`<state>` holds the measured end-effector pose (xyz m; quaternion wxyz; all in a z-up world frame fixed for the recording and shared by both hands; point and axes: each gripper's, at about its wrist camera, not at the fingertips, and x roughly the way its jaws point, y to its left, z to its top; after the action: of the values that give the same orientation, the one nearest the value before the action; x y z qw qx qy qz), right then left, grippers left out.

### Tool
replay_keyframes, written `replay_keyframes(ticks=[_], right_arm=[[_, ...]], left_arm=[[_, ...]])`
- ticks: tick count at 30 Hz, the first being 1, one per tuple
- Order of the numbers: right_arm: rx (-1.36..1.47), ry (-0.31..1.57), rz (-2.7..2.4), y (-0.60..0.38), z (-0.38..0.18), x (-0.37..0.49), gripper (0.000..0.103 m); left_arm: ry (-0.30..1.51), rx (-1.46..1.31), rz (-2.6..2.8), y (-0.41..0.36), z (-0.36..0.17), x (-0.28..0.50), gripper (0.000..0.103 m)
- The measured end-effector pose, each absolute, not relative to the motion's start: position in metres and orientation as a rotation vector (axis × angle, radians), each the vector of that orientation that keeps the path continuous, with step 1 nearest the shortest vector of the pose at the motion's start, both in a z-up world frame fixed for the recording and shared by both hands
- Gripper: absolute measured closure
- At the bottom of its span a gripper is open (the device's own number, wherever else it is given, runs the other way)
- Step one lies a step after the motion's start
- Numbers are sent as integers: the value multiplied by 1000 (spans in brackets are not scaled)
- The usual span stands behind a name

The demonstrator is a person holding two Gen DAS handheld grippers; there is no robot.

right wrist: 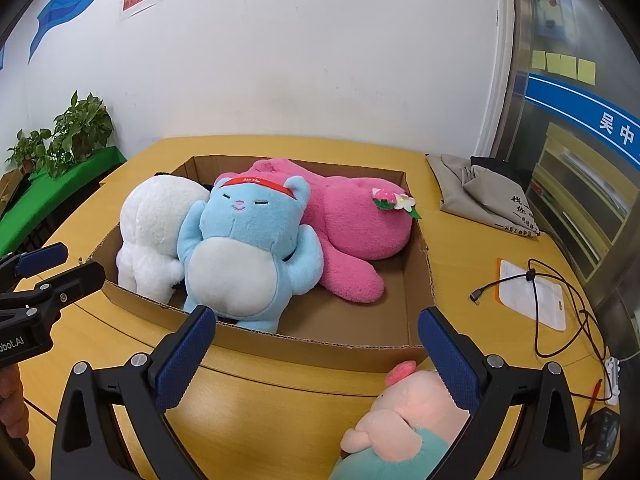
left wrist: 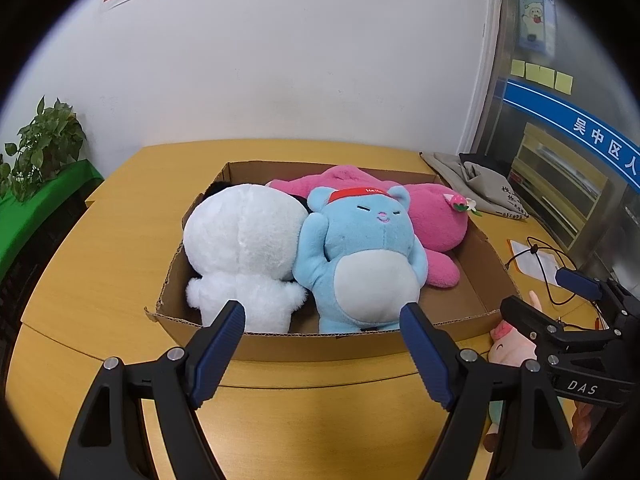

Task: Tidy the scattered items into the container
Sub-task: 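Move both tools toward the pink pig plush with teal body, then close the left and right grippers on the pig's body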

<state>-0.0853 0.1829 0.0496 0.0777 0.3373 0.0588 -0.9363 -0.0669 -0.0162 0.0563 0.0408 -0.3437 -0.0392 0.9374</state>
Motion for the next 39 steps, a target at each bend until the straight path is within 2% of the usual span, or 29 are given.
replay_keyframes(ticks=[14,19,24,27,28,31,33,36,39], right_arm=[[1009,135,-2807,207,42,-68,0],[1060,-51,-2878,273,40,-50,0],[1335,-92,-2850,309,-13,-55,0],[1349,-387,-2696,324,-40,-54,0],[1353,-434,-2645,324,-46,-56,0],[1339,-343,-2552,303,-50,-52,1],[1325,-204,-2462,278,-53,-43,9],[1249,72,-2466,244,-53,-22,10],[1218,141,-2463,235,-52,-13,13]], left_arm=[[-129,-1070,2784,-5,55,-73,23],[-148,-1060,2654,15,54,-78,23],[-107,-1071,2591,40,50,-78,23],[-78,-1092,2567,49,45,-76,23],[-72,-1101,2560,52,44,-76,23],[-70,-1114,2535,57,41,-76,23],[-71,-1127,2510,61,38,-77,23],[-69,-1174,2439,71,28,-80,23],[-65,-1214,2377,82,15,-84,23]])
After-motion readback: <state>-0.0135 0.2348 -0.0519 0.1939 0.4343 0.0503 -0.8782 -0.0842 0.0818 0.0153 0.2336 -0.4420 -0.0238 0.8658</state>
